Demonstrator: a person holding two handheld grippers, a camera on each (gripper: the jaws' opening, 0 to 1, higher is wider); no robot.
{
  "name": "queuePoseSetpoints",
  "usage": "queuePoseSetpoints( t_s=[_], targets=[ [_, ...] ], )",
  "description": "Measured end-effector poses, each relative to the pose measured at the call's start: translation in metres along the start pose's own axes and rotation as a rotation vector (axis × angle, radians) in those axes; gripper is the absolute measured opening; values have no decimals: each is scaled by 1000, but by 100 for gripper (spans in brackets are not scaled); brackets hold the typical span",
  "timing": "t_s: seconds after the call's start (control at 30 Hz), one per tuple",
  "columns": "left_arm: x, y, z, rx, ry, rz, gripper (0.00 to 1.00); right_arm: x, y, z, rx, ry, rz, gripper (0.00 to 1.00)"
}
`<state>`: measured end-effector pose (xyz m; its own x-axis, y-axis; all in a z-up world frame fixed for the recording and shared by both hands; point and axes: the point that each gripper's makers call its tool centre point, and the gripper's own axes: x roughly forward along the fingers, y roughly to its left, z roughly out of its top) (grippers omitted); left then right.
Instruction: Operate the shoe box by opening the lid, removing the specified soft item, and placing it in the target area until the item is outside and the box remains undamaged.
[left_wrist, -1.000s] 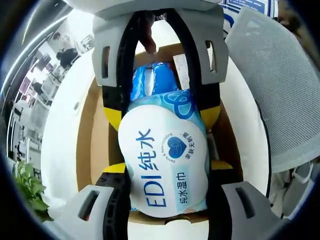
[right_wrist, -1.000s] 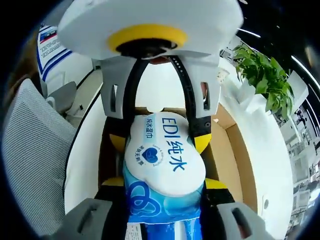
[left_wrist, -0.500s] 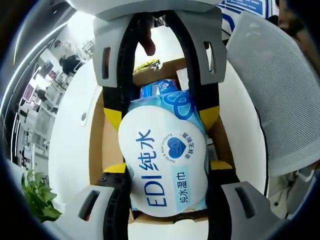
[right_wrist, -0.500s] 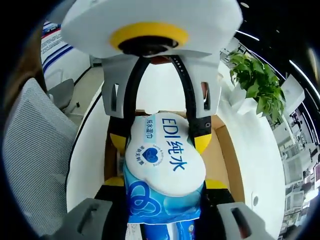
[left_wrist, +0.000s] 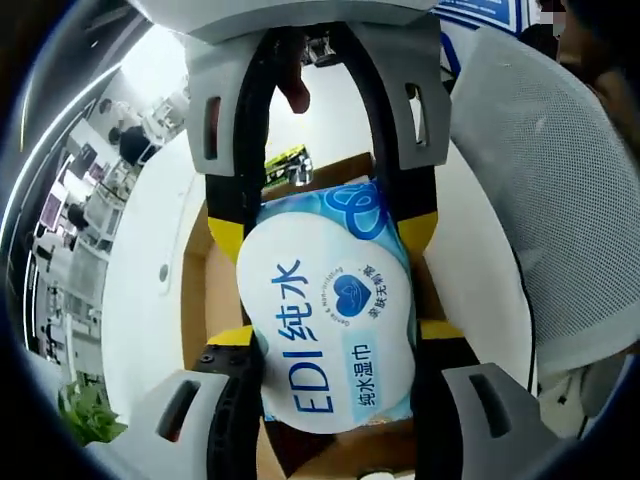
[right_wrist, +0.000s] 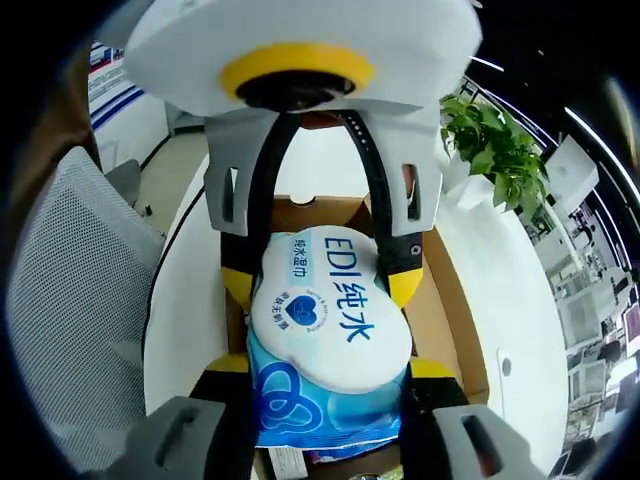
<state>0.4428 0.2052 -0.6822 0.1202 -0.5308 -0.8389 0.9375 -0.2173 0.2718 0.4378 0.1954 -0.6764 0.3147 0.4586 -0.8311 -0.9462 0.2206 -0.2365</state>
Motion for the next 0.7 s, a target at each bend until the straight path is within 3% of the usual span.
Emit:
queuePoseSetpoints(
  t_s=[0.7],
  targets=[
    [26, 6, 71, 101, -40, -33, 59, -48, -4, -56, 73, 24, -70, 53]
  ],
)
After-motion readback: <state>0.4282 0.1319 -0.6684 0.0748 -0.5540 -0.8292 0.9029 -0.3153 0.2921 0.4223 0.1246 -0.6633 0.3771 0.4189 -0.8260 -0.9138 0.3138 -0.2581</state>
